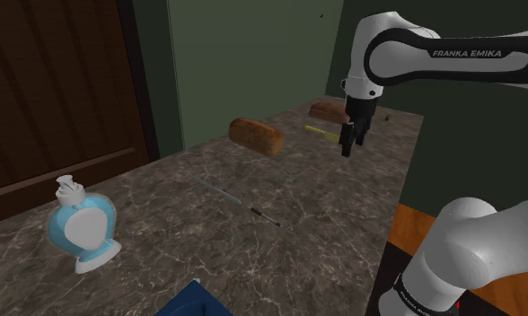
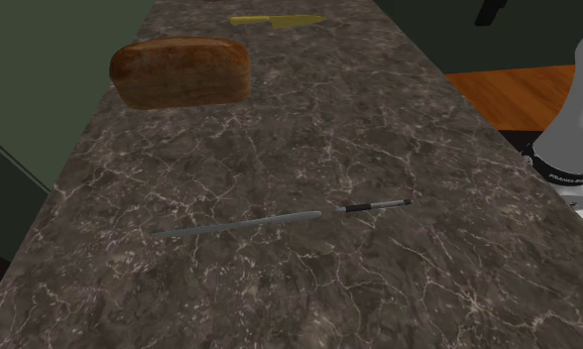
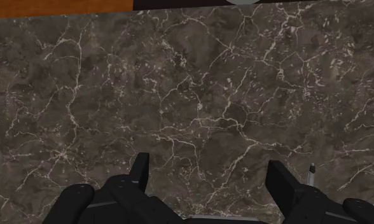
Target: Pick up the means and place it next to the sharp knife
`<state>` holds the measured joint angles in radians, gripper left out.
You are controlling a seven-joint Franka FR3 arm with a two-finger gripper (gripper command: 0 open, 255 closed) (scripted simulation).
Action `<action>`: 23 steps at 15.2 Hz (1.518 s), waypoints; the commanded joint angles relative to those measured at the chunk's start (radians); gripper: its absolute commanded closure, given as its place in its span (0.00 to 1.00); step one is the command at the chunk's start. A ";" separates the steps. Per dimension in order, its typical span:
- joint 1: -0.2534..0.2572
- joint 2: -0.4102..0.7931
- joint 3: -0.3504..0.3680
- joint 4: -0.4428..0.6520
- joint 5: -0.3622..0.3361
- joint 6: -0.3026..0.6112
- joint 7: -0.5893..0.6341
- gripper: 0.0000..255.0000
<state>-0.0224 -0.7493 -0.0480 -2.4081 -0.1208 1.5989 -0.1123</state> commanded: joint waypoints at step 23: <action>0.118 0.776 0.183 0.438 0.073 0.277 0.230 0.00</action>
<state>0.0890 -0.0114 0.1269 -1.9985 -0.0466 1.8710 0.1049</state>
